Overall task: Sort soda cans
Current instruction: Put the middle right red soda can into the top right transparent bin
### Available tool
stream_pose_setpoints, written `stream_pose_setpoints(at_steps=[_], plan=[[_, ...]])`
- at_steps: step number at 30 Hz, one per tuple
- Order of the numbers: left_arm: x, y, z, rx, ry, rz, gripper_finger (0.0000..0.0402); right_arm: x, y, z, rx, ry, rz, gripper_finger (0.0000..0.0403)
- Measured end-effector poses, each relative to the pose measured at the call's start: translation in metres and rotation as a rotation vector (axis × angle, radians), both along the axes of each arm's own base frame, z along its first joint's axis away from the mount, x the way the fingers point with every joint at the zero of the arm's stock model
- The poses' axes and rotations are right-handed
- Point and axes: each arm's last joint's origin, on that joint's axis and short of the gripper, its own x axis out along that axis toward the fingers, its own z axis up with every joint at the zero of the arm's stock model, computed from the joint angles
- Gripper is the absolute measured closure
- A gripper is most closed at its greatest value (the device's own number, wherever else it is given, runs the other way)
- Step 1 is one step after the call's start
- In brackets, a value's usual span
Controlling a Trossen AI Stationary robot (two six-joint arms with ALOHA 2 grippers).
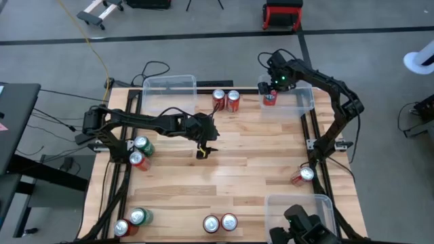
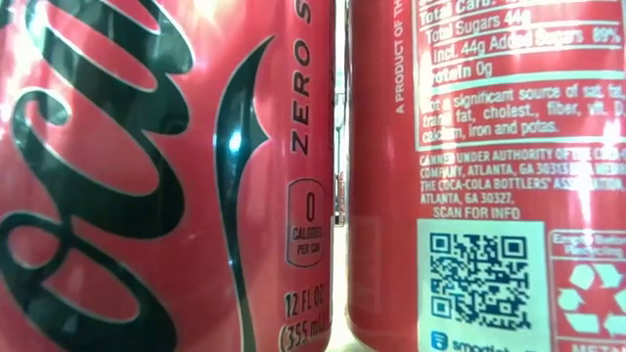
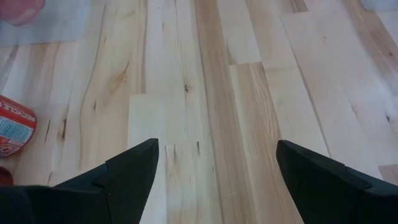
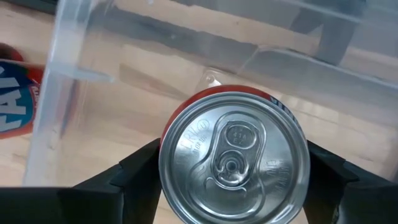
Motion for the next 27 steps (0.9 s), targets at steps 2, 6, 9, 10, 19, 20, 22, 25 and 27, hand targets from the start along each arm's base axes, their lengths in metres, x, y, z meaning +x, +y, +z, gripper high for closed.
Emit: stream_pose_setpoints(at_steps=[2, 6, 9, 10, 19, 20, 22, 25, 27], plan=[[0.0000, 0.0000, 0.0000, 0.000, 0.001, 0.000, 0.0079, -0.0001, 0.0001, 0.0000, -0.001, 0.003, 0.009, 0.0087], [-0.0001, 0.0000, -0.0001, 0.000, 0.001, 0.000, 0.0079, -0.0002, 0.0002, 0.0001, -0.001, 0.004, 0.010, 0.0063], [-0.0001, 0.0000, -0.0001, 0.000, 0.002, 0.000, 0.0079, -0.0003, 0.0005, 0.0002, -0.001, 0.006, 0.018, 0.0049], [-0.0002, 0.0000, -0.0002, 0.000, 0.003, 0.000, 0.0079, -0.0004, 0.0006, 0.0002, 0.001, 0.007, 0.018, 0.0047], [-0.0003, 0.0000, -0.0004, 0.000, 0.005, 0.000, 0.0079, -0.0020, 0.0035, -0.0007, 0.032, 0.021, 0.031, 0.0045], [-0.0003, 0.0000, -0.0004, -0.001, 0.005, 0.000, 0.0079, -0.0019, 0.0033, -0.0007, 0.030, 0.020, 0.031, 0.0045], [-0.0003, 0.0000, -0.0003, 0.000, 0.005, 0.000, 0.0079, -0.0016, 0.0029, -0.0005, 0.026, 0.017, 0.031, 0.0045], [-0.0003, 0.0000, -0.0003, 0.000, 0.005, 0.000, 0.0079, -0.0014, 0.0018, -0.0001, 0.017, 0.010, 0.029, 0.0045], [-0.0003, 0.0000, -0.0003, 0.000, 0.005, 0.000, 0.0079, -0.0024, 0.0011, 0.0000, 0.017, 0.010, 0.025, 0.0045]])
